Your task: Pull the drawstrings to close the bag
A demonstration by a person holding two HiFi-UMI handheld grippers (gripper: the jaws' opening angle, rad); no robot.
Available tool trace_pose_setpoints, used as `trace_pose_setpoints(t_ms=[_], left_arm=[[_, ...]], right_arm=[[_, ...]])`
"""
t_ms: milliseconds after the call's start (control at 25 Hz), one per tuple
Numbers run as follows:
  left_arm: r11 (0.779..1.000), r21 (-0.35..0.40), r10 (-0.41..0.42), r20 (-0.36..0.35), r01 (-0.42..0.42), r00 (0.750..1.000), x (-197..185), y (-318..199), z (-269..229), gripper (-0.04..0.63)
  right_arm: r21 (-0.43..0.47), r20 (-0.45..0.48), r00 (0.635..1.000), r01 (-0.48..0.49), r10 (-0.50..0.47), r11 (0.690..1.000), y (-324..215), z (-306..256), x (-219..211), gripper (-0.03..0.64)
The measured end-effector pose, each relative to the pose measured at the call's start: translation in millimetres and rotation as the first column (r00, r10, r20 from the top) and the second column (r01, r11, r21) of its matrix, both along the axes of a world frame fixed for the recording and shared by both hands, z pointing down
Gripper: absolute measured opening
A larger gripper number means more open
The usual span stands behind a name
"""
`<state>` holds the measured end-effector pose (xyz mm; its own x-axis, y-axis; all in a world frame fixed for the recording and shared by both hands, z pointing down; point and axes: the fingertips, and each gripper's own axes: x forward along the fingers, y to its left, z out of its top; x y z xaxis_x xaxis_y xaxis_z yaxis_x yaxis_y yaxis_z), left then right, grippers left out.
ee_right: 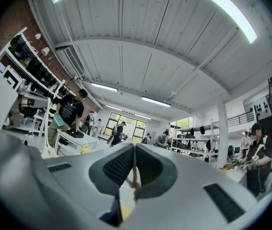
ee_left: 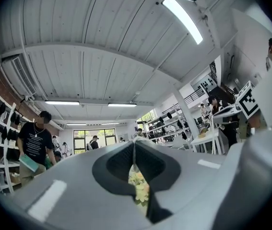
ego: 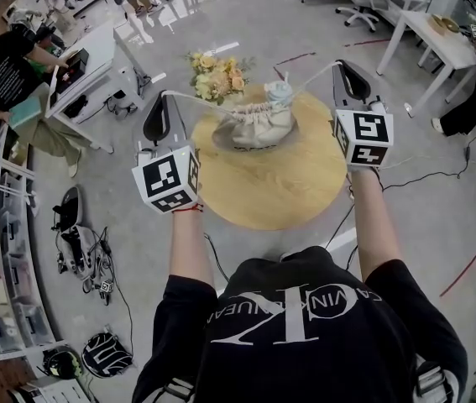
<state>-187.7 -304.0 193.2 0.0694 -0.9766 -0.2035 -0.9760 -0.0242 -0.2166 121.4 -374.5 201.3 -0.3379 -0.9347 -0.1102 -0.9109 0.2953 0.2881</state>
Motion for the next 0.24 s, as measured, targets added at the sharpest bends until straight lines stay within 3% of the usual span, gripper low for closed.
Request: trace_pose_setpoints(t_ms=[240], left_arm=[[1.0, -0.01, 0.001, -0.009, -0.001, 1.0, -2.5, -0.3, -1.1, 0.015]], right_arm=[[-0.004, -0.002, 1.0, 0.009, -0.009, 1.0, -1.5, -1.0, -4.6, 0.02]])
